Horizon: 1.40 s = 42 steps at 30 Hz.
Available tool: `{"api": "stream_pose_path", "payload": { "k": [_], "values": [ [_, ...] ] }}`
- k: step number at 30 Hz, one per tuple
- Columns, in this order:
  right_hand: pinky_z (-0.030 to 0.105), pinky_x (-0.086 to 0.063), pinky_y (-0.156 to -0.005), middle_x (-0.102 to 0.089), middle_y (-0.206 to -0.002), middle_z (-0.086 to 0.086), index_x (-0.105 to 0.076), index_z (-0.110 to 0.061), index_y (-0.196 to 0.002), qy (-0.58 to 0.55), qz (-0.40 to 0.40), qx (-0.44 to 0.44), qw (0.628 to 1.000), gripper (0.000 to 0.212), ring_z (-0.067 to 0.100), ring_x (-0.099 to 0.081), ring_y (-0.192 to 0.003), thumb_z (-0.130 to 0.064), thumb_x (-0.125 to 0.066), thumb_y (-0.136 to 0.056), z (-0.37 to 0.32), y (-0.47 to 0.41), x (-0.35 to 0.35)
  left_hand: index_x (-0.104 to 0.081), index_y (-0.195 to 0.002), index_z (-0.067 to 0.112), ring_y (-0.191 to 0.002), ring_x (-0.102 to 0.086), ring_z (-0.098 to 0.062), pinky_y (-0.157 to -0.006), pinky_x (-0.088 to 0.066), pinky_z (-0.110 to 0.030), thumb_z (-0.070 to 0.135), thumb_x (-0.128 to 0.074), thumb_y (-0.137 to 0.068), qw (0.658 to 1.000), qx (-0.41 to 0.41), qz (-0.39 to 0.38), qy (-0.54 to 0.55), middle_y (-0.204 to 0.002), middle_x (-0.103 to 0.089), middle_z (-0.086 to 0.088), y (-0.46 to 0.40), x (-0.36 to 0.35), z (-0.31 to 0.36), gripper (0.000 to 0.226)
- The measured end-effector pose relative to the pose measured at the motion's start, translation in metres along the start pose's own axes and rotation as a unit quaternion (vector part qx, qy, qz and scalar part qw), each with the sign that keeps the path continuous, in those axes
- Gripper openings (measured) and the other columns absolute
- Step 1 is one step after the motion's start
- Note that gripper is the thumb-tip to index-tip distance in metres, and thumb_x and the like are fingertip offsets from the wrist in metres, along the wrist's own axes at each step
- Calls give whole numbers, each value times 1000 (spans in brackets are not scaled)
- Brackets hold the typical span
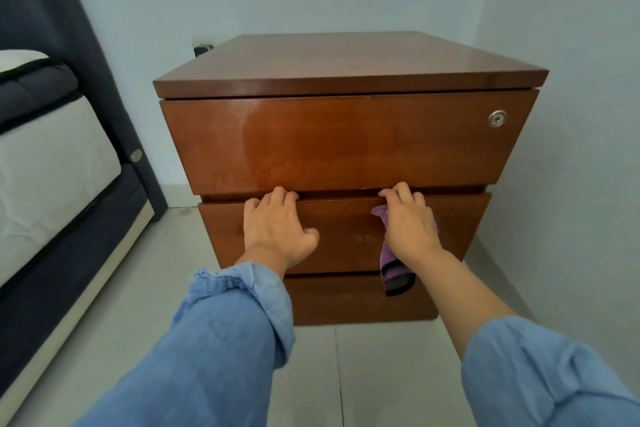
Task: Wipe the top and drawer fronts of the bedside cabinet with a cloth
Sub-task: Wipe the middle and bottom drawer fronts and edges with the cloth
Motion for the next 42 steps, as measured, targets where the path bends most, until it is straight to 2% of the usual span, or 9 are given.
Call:
{"api": "stream_pose_path", "payload": {
  "k": [11, 16, 21, 24, 27, 31, 35, 38, 42],
  "values": [
    [38, -38, -84, -47, -119, 3, -54, -18, -113, -1, -1, 7, 1000, 33, 25, -42, -105, 1, -51, -86, -2, -6, 15, -55, -121, 22, -103, -54, -16, -93, -29, -37, 55, -45, -79, 1000, -11, -14, -13, -108, -54, 5, -8, 11, -2, 54],
    [38, -37, -84, -48, -118, 3, -55, -18, -112, -14, -18, 18, 1000, 33, 25, -41, -105, 2, -50, -86, -2, -4, 16, -61, -110, 23, -96, -55, -15, -89, -29, -36, 52, -44, -80, 999, 35, 19, 22, -101, -58, 7, -3, 13, -4, 45],
    [41, -44, -92, -51, -118, 1, -61, -21, -107, -128, -51, 8, 990, 30, 23, -43, -110, 0, -44, -93, 12, 5, 22, -62, -100, 18, -87, -56, -16, -85, -32, -38, 51, -32, -80, 998, 44, 48, -16, -94, -59, 3, 13, 12, 5, 49],
    [29, -45, -87, -51, -116, -1, -59, -26, -97, -224, 17, -40, 974, 28, 19, -48, -108, -6, -40, -97, 37, 8, 47, -60, -102, 17, -89, -56, -18, -88, -35, -39, 47, -30, -83, 996, 48, 74, -10, -96, -58, 1, 19, 18, 20, 47],
    [23, -40, -84, -51, -116, 1, -58, -24, -101, -246, 134, -79, 957, 25, 18, -50, -107, -9, -39, -98, 64, 7, 76, -55, -123, 18, -108, -54, -16, -99, -32, -38, 42, -35, -86, 996, -21, 82, 41, -117, -57, 1, 21, 17, 49, 48],
    [21, -38, -86, -50, -118, 4, -59, -18, -109, -232, 202, -125, 943, 20, 19, -51, -109, -11, -44, -98, 96, 6, 77, -39, -143, 18, -133, -38, -12, -116, -17, -35, 41, -36, -89, 993, -97, 45, 50, -144, -44, 4, 24, 4, 82, 58],
    [28, -47, -84, -57, -109, 3, -61, -17, -105, -219, 180, -132, 950, 17, 19, -57, -99, -18, -46, -98, 116, 8, 52, -41, -142, 17, -134, -38, -14, -117, -19, -34, 44, -41, -79, 994, -72, 47, 62, -143, -46, 1, 33, -8, 88, 69],
    [38, -47, -84, -67, -97, 1, -69, -22, -100, -112, 204, -103, 967, 30, 22, -61, -92, -27, -40, -99, 113, 16, 46, -45, -140, 14, -132, -42, -17, -114, -24, -36, 44, -48, -73, 995, -64, 59, 55, -140, -50, -2, 36, -11, 90, 73],
    [41, -32, -98, -64, -114, -5, -63, -30, -110, -8, 167, -136, 976, 31, 25, -47, -117, -44, -42, -93, 106, 23, 45, -45, -139, 14, -132, -44, -17, -114, -24, -36, 44, -50, -70, 995, -69, 63, 47, -139, -50, -2, 34, -13, 89, 75]
  ]
}}
Point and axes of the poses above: each hand's wrist, its own y-axis away from the middle knuckle, its own x-axis out of the back of the hand, z = x × y, the point moved 5 cm from there along -y, towards the middle knuckle
